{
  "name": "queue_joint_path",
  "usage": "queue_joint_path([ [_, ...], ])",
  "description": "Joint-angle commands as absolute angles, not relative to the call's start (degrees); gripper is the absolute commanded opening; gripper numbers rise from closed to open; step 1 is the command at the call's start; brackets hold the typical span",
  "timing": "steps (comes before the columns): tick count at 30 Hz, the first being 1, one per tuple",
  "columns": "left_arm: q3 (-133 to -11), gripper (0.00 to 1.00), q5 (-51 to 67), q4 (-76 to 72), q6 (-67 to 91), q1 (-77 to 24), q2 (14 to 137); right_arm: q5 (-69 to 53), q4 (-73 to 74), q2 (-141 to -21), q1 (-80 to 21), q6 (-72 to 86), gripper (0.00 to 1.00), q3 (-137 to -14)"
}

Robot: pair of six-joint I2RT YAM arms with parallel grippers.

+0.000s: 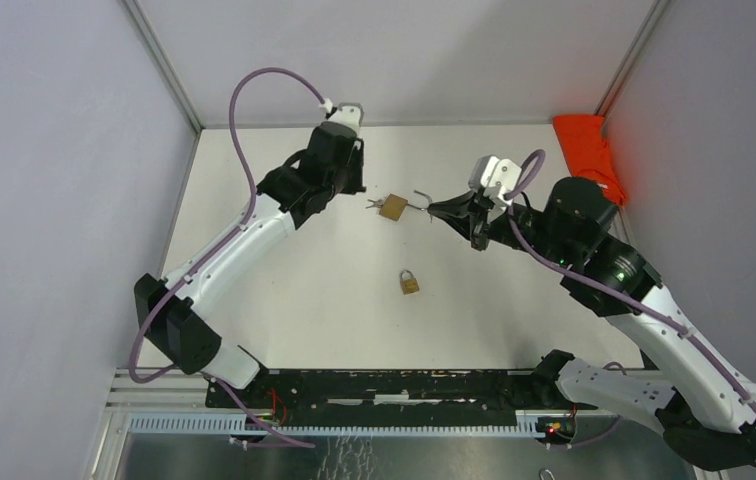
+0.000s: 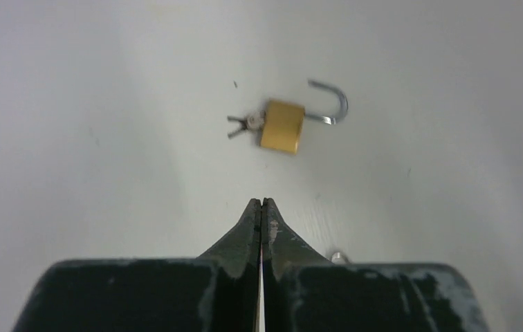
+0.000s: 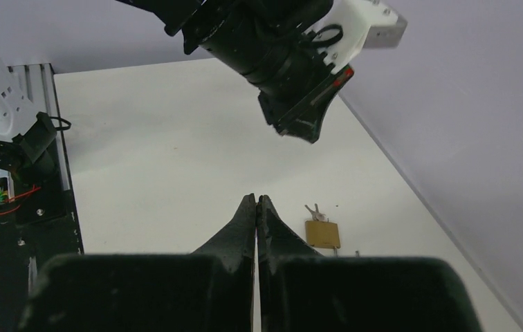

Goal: Unlock with the key

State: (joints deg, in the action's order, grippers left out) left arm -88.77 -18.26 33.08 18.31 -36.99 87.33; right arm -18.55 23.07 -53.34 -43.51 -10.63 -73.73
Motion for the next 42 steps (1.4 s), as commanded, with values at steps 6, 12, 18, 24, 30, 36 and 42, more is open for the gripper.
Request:
queue_joint_path([
  [6, -57.89, 0.05, 50.42, -8.74, 12.43, -35.65, 70.46, -27.58, 18.54, -58.62, -43.73, -12.03, 0.00, -79.39],
  [12, -58.96, 0.07, 69.94, -13.11, 14.17, -35.60, 70.29, -36.04, 17.73, -60.66, -43.68, -12.61, 0.00, -81.01],
  [18, -60.28, 0.10, 75.85, -10.56, 11.78, -35.68, 65.45, -43.58, 17.28, -60.30, -43.68, -13.86, 0.00, -79.81],
  [24, -67.06, 0.10, 81.68, 10.42, -4.99, -35.80, 63.81, -51.22, 15.38, -57.94, -43.68, -15.30, 0.00, -77.67],
  [30, -78.30, 0.17, 87.90, 42.91, -33.73, -35.60, 69.42, -56.46, 13.72, -56.32, -43.68, -15.09, 0.00, -75.98],
  [36, -88.21, 0.33, 89.95, 73.46, -59.95, -34.89, 78.97, -61.51, 9.98, -54.59, -43.68, -13.21, 0.00, -72.88],
  [42, -92.56, 0.38, 92.34, 83.87, -70.95, -34.37, 82.22, -63.62, 7.57, -55.22, -43.70, -12.04, 0.00, -71.46],
])
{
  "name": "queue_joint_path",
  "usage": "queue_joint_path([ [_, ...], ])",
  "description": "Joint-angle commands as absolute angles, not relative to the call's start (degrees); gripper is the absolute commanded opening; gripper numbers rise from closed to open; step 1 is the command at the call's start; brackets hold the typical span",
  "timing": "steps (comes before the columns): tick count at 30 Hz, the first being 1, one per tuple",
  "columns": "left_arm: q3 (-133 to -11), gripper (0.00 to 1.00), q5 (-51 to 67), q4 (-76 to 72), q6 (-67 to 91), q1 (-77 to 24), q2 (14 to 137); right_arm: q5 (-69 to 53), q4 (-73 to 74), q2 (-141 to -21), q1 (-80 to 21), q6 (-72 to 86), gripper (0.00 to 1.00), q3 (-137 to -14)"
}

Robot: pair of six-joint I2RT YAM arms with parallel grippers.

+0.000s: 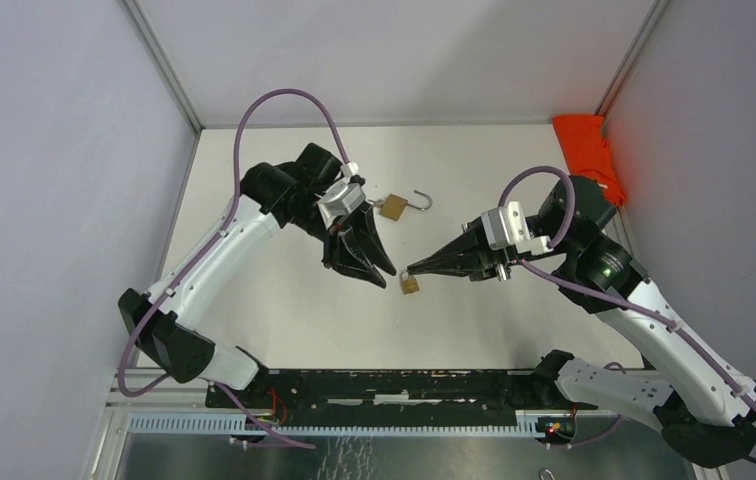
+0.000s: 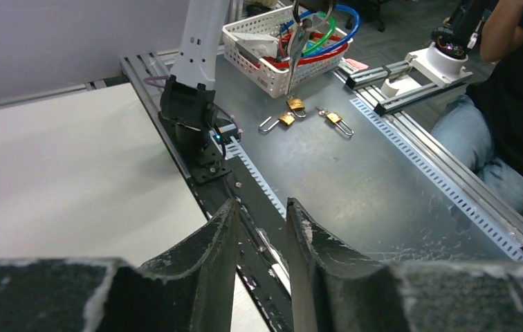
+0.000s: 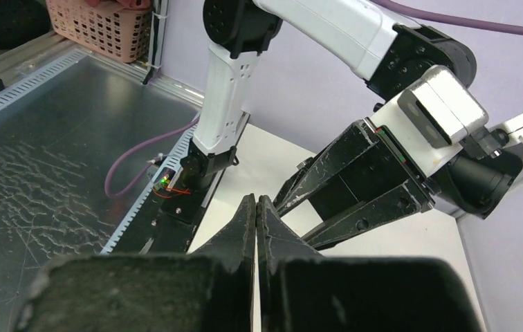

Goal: Unlock with the key

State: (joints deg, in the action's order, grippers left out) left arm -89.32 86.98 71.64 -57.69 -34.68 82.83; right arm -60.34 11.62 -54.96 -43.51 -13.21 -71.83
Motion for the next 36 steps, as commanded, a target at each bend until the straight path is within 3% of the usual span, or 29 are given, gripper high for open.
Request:
queue_joint_path([
  [1, -92.55, 0.39, 92.70, 83.85, -71.07, -34.39, 81.94, -63.75, 7.49, -55.44, -43.68, -12.12, 0.00, -71.38],
  [13, -92.37, 0.49, 93.69, 83.76, -71.12, -34.42, 80.56, -67.92, -1.69, -59.47, -43.75, -7.20, 0.00, -69.22],
  [30, -92.57, 0.49, 93.74, 83.69, -70.67, -34.42, 80.40, -69.82, -7.01, -65.19, -45.18, -4.85, 0.00, -68.00],
  [36, -92.24, 0.45, 93.78, 83.69, -70.70, -34.54, 79.45, -69.26, -6.94, -65.96, -45.18, -5.27, 0.00, -68.42],
])
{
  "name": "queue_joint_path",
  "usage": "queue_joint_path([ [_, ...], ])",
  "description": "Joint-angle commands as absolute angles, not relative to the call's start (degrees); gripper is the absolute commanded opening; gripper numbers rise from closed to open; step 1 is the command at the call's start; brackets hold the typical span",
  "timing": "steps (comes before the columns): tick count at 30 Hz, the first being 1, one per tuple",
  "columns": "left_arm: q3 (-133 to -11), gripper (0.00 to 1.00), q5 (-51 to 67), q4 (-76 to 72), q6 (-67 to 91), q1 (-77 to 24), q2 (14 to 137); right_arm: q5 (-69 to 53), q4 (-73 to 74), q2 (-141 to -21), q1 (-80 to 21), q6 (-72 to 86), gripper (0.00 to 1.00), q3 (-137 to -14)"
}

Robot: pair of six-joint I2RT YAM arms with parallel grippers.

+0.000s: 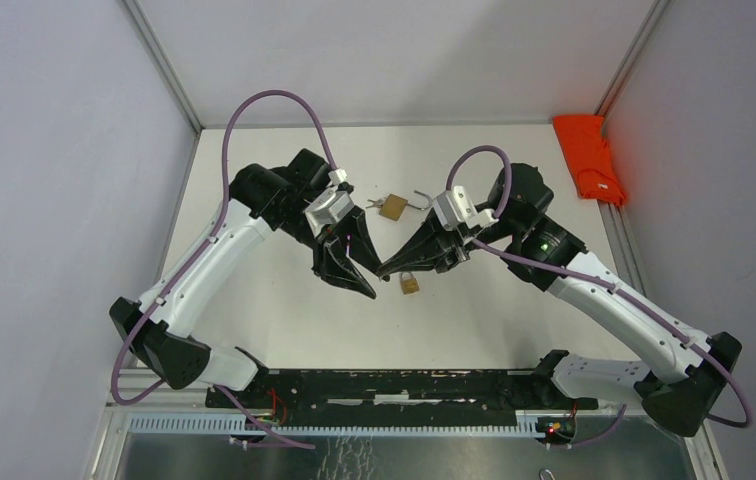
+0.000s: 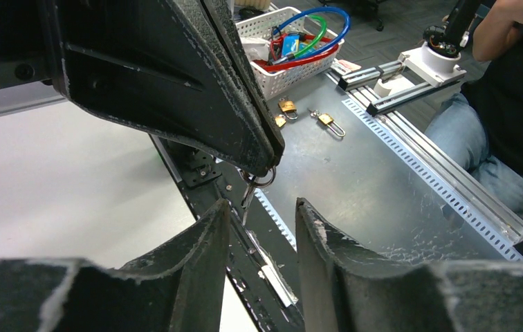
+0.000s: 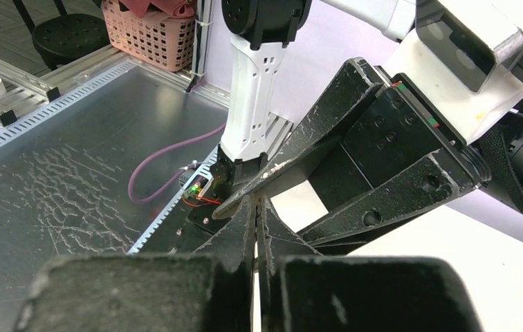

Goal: Unlock with the key

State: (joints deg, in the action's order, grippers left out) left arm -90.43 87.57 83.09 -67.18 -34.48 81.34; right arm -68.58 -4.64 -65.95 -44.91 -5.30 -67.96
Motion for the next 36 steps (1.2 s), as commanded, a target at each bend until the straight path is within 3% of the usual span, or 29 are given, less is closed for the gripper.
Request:
queue_joint_path([
  [1, -92.22, 0.43, 93.77, 83.68, -70.53, -34.54, 79.33, -69.10, -6.78, -66.08, -45.17, -5.27, 0.00, -68.56],
  [6, -92.06, 0.33, 93.83, 83.68, -70.41, -34.54, 78.92, -68.92, -6.09, -66.22, -45.18, -5.70, 0.00, -69.09],
  [22, -92.23, 0.15, 93.82, 83.67, -70.05, -34.54, 78.74, -67.94, -3.95, -64.92, -45.18, -7.29, 0.00, -68.75],
  [36, -93.57, 0.06, 93.79, 83.61, -69.73, -34.54, 79.38, -66.02, -0.61, -60.97, -45.18, -9.58, 0.00, -67.25],
])
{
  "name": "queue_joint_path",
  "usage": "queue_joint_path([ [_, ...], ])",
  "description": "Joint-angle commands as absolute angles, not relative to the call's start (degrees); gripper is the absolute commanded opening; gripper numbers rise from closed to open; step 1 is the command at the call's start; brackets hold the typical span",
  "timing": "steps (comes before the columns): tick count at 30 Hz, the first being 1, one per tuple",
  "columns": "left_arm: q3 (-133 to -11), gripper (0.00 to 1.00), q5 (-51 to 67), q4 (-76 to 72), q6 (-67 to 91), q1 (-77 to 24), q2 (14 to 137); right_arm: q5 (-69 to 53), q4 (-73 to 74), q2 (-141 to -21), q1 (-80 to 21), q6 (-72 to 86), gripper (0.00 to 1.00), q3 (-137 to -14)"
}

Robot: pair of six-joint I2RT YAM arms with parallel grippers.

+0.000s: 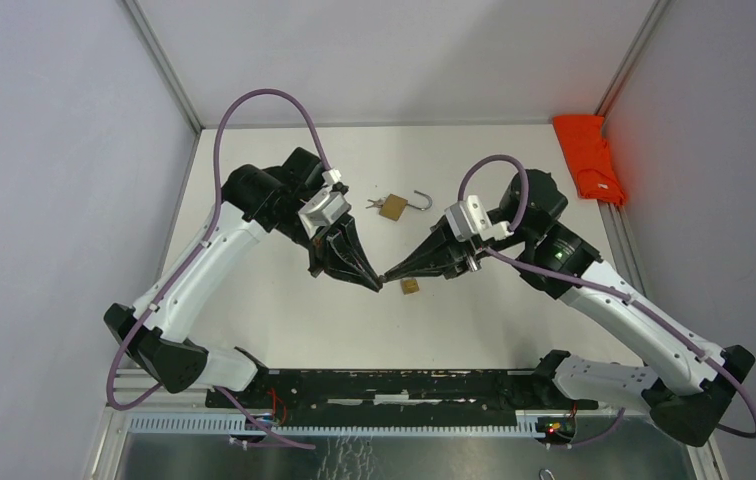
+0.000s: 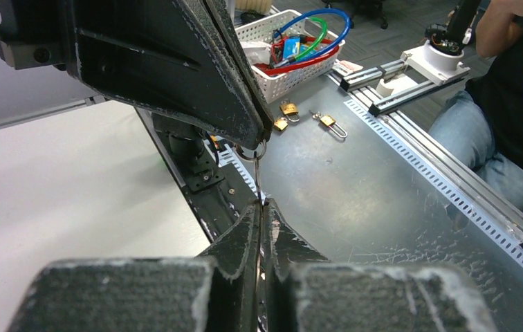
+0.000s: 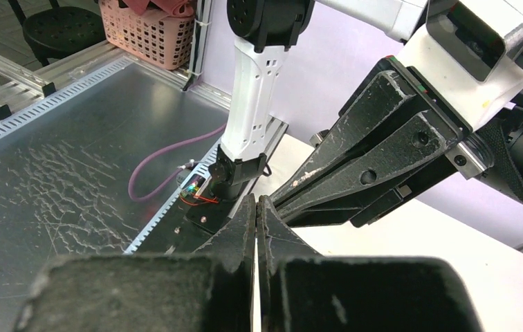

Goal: Unlock with the key

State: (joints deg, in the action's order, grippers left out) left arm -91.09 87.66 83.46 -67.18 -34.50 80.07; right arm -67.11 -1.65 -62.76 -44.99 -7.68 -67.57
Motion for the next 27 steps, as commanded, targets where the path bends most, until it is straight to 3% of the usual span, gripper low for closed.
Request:
queue_joint_path([
  [1, -93.68, 0.06, 93.82, 83.60, -69.70, -34.55, 79.30, -66.01, -0.30, -60.84, -45.15, -9.67, 0.00, -67.02],
  [20, -96.13, 0.02, 93.78, 83.69, -68.13, -34.50, 79.55, -61.63, 3.39, -59.58, -45.18, -9.67, 0.02, -63.52],
  [22, -96.09, 0.02, 93.74, 83.67, -68.03, -34.52, 79.67, -60.51, 3.31, -60.10, -45.17, -8.96, 0.08, -64.09],
  [27, -95.63, 0.02, 93.63, 83.82, -67.37, -33.97, 81.41, -53.52, 3.48, -60.04, -45.18, -6.59, 0.40, -64.96],
])
